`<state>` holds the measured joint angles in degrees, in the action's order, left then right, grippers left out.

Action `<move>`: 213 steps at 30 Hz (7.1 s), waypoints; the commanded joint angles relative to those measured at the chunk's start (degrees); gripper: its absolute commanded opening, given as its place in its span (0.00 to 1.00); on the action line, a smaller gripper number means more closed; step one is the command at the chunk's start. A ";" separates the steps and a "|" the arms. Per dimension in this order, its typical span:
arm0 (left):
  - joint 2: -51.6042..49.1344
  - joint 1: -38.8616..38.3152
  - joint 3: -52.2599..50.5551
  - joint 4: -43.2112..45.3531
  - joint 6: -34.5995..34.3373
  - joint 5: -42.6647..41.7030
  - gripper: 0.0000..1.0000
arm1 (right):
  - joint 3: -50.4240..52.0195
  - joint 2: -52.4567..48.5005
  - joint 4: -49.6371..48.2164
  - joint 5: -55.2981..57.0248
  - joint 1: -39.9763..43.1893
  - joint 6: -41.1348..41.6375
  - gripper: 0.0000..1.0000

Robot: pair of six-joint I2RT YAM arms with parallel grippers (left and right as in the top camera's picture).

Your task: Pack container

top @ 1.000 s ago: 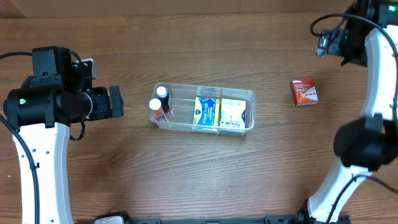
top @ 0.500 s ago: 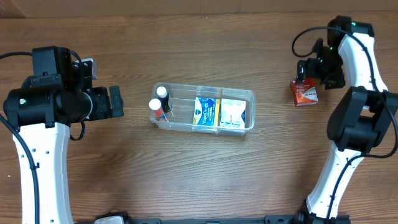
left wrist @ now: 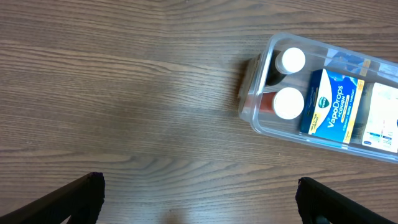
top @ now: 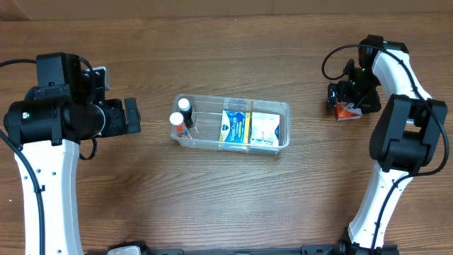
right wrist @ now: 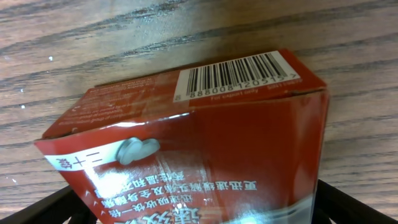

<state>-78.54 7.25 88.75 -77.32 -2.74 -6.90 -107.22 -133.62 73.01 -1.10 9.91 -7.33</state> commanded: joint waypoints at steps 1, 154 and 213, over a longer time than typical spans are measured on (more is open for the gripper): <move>0.68 0.24 -0.20 -0.02 1.05 -0.42 1.00 | 0.46 -0.57 -0.46 -0.50 -0.22 -0.20 1.00; 0.66 0.24 -0.20 -1.11 1.07 -0.61 1.00 | 29.64 30.58 -18.47 -10.12 -19.50 29.99 1.00; 48.06 0.24 -32.83 14.10 1.90 2.40 1.00 | 60.87 101.57 -15.61 15.63 -26.14 36.30 1.00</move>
<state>-30.55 7.25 56.36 -63.18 -0.03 -4.29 -46.52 -32.14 57.69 13.91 -15.90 28.51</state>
